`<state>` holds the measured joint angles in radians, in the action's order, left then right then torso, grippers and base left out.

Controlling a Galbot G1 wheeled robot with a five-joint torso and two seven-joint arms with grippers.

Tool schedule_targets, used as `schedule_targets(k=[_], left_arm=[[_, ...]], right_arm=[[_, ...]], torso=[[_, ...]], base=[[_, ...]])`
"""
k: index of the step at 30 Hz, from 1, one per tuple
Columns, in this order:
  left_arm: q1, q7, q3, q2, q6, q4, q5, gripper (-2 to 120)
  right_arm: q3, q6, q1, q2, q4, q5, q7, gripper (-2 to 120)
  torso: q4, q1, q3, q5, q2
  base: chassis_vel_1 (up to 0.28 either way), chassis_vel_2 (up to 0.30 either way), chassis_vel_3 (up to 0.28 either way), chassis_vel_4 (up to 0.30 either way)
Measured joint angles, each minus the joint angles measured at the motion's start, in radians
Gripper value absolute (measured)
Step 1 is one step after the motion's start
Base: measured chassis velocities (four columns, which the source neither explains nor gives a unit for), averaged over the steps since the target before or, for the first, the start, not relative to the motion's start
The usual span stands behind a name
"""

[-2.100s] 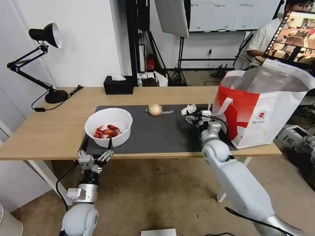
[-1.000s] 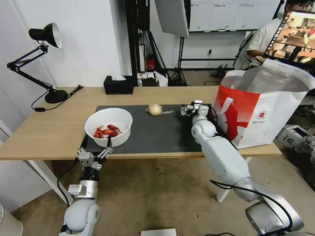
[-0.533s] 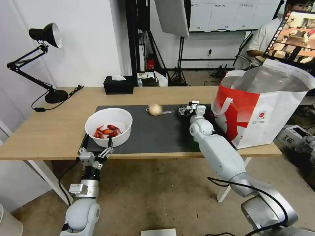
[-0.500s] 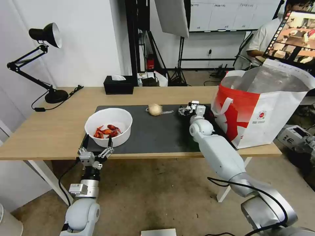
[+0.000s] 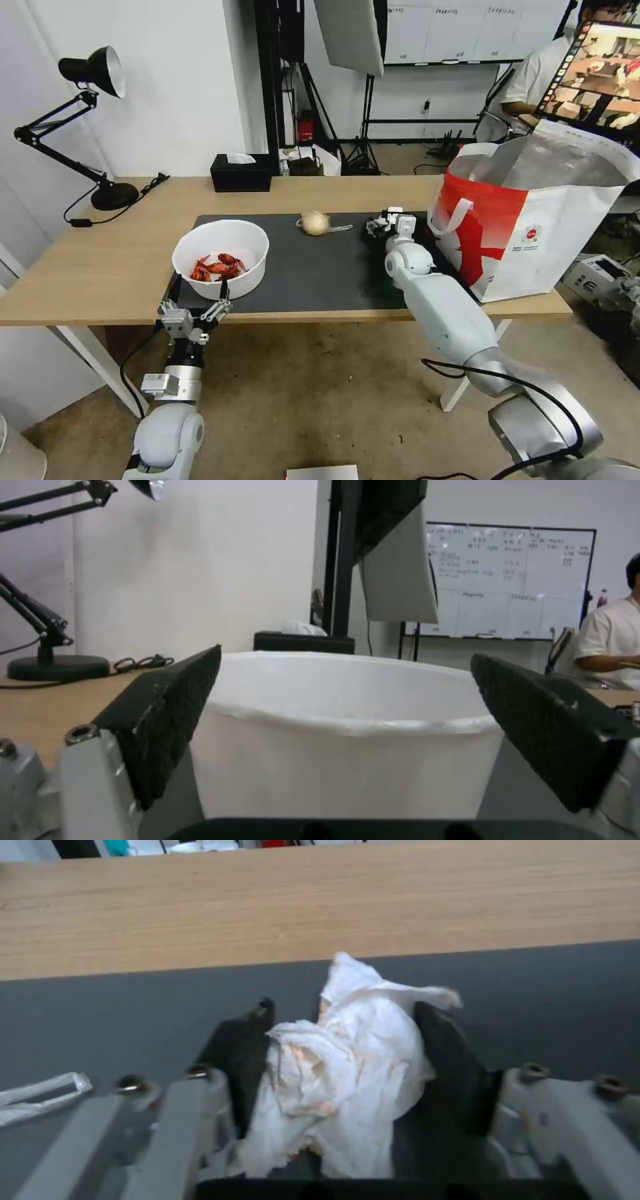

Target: Pick up the trash from the table and place it into the takeout bag.

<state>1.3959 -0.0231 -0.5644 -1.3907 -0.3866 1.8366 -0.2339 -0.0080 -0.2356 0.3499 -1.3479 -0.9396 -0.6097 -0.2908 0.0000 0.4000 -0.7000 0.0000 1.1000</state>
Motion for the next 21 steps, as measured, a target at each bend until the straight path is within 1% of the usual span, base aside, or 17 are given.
schedule_targets(k=[1, 2, 5, 6, 8, 9, 10, 13, 14, 15, 21], left_arm=[[0.000, 0.000, 0.000, 0.000, 0.000, -0.001, 0.000, 100], [0.000, 0.000, 0.000, 0.000, 0.000, -0.001, 0.000, 100], [-0.002, 0.000, 0.000, 0.000, 0.000, -0.002, 0.000, 100], [-0.002, 0.000, 0.000, 0.000, 0.000, -0.002, 0.000, 100], [-0.005, 0.000, 0.001, 0.001, 0.000, -0.004, 0.000, 100], [-0.007, 0.000, 0.001, 0.001, 0.000, -0.005, 0.000, 100], [-0.007, 0.000, 0.001, 0.001, 0.000, -0.005, 0.000, 100], [-0.009, 0.000, 0.000, 0.001, 0.000, -0.007, -0.001, 100], [-0.009, 0.000, 0.000, 0.001, 0.000, -0.007, -0.001, 100], [-0.009, 0.000, 0.000, 0.002, 0.000, -0.007, -0.001, 100], [-0.009, 0.001, -0.001, 0.002, 0.000, -0.008, -0.001, 100]], right_arm=[[0.000, 0.000, 0.001, 0.000, 0.000, 0.000, 0.000, 50], [0.000, 0.000, 0.001, 0.000, 0.000, 0.000, 0.000, 50], [0.000, -0.001, 0.005, 0.002, 0.001, 0.000, 0.000, 33], [0.000, -0.001, 0.005, 0.002, 0.001, 0.000, 0.000, 33], [0.001, -0.001, 0.005, 0.003, 0.001, 0.000, 0.000, 25], [0.002, -0.001, 0.005, 0.003, 0.002, 0.000, 0.000, 18], [0.002, -0.001, 0.005, 0.003, 0.002, 0.000, 0.000, 18], [0.004, -0.001, 0.006, 0.004, 0.003, 0.000, 0.000, 5], [0.004, -0.001, 0.006, 0.004, 0.003, 0.000, 0.000, 5], [0.005, -0.001, 0.008, 0.004, 0.003, 0.000, 0.000, 0], [0.009, -0.001, 0.016, 0.004, 0.004, -0.001, 0.001, 0]], torso=[[0.0000, 0.000, 0.000, 0.0000, 0.000], [0.0000, 0.000, 0.000, 0.0000, 0.000], [0.0000, 0.000, 0.000, 0.0000, 0.000], [0.0000, 0.000, 0.000, 0.0000, 0.000], [-0.0001, 0.000, 0.000, 0.0000, 0.000], [0.0000, 0.000, 0.000, 0.0000, 0.000], [0.0000, 0.000, 0.000, 0.0000, 0.000], [0.0000, 0.000, 0.000, 0.0000, 0.000], [0.0000, 0.000, 0.000, 0.0000, 0.000], [-0.0001, 0.000, 0.000, 0.0000, 0.000], [0.0000, 0.000, 0.000, 0.0000, 0.000]], base=[[0.000, 0.000, 0.000, 0.000], [0.000, 0.000, 0.000, 0.000], [0.000, 0.000, 0.000, 0.000], [0.000, 0.000, 0.000, 0.000], [0.000, 0.000, 0.000, 0.000], [0.000, 0.000, 0.000, 0.000], [0.000, 0.000, 0.000, 0.000], [0.000, 0.000, 0.000, 0.000], [0.000, 0.000, 0.000, 0.000], [0.000, 0.000, 0.000, 0.000], [0.000, 0.000, 0.000, 0.000]])
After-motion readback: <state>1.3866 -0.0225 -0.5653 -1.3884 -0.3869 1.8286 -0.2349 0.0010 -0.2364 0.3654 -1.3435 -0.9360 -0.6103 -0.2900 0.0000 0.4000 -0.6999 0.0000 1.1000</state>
